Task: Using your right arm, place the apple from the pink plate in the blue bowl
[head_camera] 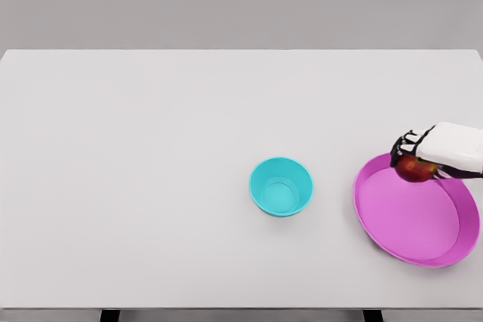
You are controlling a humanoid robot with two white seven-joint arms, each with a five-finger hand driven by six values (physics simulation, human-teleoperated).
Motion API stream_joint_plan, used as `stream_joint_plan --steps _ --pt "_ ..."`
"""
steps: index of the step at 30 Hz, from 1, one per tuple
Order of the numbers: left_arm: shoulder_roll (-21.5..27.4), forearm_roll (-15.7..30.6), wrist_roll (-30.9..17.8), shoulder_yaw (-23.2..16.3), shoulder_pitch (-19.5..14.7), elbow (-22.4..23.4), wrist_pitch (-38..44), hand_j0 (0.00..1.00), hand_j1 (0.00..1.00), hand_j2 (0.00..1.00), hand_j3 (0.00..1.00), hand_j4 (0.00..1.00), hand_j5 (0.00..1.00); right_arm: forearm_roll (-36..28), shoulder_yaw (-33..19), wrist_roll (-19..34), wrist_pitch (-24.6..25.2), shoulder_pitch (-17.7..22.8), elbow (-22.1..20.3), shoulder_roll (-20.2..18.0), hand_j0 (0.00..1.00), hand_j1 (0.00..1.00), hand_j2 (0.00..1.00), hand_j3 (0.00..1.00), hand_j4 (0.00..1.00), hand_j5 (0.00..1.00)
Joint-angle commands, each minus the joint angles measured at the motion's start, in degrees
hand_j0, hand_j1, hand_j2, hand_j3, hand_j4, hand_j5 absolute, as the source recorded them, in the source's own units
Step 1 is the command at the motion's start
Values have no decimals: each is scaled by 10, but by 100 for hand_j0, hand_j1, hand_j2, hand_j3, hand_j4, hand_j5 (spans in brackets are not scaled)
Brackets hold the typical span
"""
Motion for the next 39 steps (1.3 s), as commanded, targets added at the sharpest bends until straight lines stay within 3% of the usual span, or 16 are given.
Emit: stream_joint_plan --steps 1,13,25,32,39 --pt "0 0 0 0 0 0 0 100 100 100 100 100 100 -3 1 0 1 0 -1 19 42 42 42 42 42 42" --pt "0 0 0 0 0 0 0 100 100 100 100 100 100 -3 12 0 1 -23 -24 95 42 42 42 42 42 42" --pt "0 0 0 0 0 0 0 100 100 100 100 100 100 -3 72 0 1 -76 -29 135 43 43 43 43 43 43" --pt "0 -1 0 0 0 0 0 100 100 100 100 100 100 -3 132 0 1 -116 -29 175 43 43 43 43 43 43" --pt "0 0 0 0 0 0 0 100 100 100 100 100 100 -2 188 0 1 -136 -30 191 44 44 44 44 44 44"
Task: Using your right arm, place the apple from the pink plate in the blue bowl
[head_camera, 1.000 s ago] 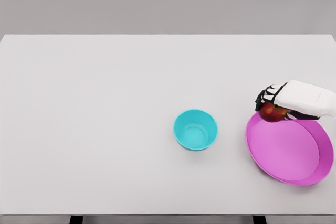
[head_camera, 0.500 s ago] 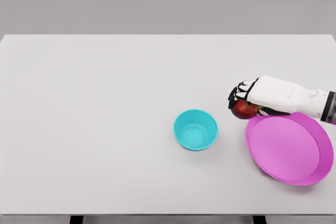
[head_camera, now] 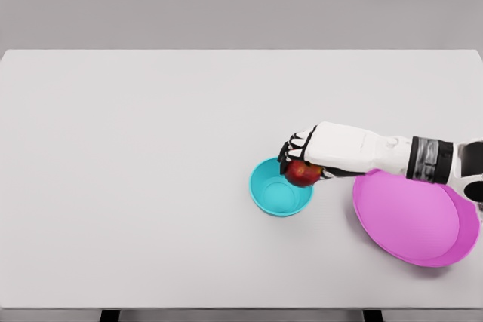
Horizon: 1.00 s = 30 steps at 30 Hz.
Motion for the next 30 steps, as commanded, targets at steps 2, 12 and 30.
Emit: stream_joint_plan --steps 2,12,30 --pt "0 0 0 0 0 0 0 100 100 100 100 100 100 -4 27 0 2 -2 0 13 44 44 44 44 44 44" --pt "0 0 0 0 0 0 0 100 100 100 100 100 100 -2 39 0 2 -11 0 19 100 100 100 100 100 100" --pt "0 0 0 0 0 0 0 100 100 100 100 100 100 -19 -65 0 2 -23 0 -33 100 100 100 100 100 100"
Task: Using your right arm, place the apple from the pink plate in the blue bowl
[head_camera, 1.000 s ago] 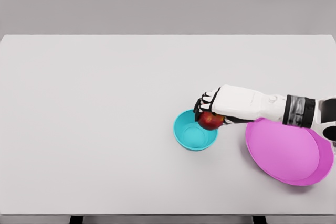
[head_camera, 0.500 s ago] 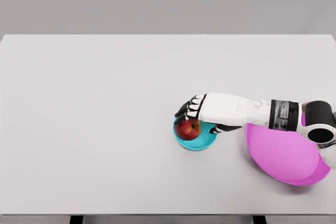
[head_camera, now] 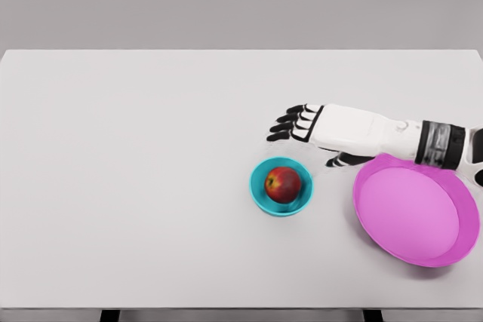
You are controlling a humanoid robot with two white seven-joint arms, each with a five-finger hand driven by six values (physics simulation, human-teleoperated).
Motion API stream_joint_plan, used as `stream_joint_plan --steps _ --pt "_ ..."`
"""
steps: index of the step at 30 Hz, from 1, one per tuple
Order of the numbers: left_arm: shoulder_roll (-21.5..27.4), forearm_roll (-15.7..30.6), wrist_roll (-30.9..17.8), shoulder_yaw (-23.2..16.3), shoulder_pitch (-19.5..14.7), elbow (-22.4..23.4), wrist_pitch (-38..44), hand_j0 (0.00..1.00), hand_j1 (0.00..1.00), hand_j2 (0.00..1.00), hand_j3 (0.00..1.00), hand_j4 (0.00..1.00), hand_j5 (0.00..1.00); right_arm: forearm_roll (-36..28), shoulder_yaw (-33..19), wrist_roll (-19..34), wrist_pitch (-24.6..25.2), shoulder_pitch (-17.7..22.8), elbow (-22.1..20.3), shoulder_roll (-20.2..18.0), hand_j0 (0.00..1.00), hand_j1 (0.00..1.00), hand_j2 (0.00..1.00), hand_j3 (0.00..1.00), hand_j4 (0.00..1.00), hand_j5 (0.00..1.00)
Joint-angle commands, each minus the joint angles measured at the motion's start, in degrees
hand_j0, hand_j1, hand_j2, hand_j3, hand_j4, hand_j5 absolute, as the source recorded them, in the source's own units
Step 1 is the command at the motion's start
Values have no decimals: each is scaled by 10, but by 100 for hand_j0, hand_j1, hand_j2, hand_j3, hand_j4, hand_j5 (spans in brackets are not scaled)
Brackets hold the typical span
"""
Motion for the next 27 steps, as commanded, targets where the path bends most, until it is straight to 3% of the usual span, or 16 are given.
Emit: stream_joint_plan --steps 1,4,6,8,9,17,22,27 --pt "0 -1 0 0 0 0 0 100 100 100 100 100 100 -11 -48 0 2 0 0 -24 100 100 100 100 100 100" --pt "0 -1 0 0 0 0 0 100 100 100 100 100 100 -12 -62 0 2 11 6 -19 100 100 100 100 100 100" --pt "0 0 0 0 0 0 0 100 100 100 100 100 100 -13 -111 0 2 43 14 33 100 100 100 100 100 100" --pt "0 0 0 0 0 0 0 100 100 100 100 100 100 -12 -169 0 2 66 28 115 100 100 100 100 100 100" --pt "0 0 0 0 0 0 0 100 100 100 100 100 100 -12 -177 0 2 69 39 130 100 100 100 100 100 100" --pt "0 -3 0 -1 0 0 -3 100 100 100 100 100 100 -7 -206 0 2 76 108 123 100 100 100 100 100 100" --pt "0 -4 0 0 -4 -1 -2 100 100 100 100 100 100 -6 -251 0 2 101 113 99 100 100 100 100 100 100" --pt "0 -5 0 0 -3 -1 -2 100 100 100 100 100 100 -4 -250 0 2 105 113 99 100 100 100 100 100 100"
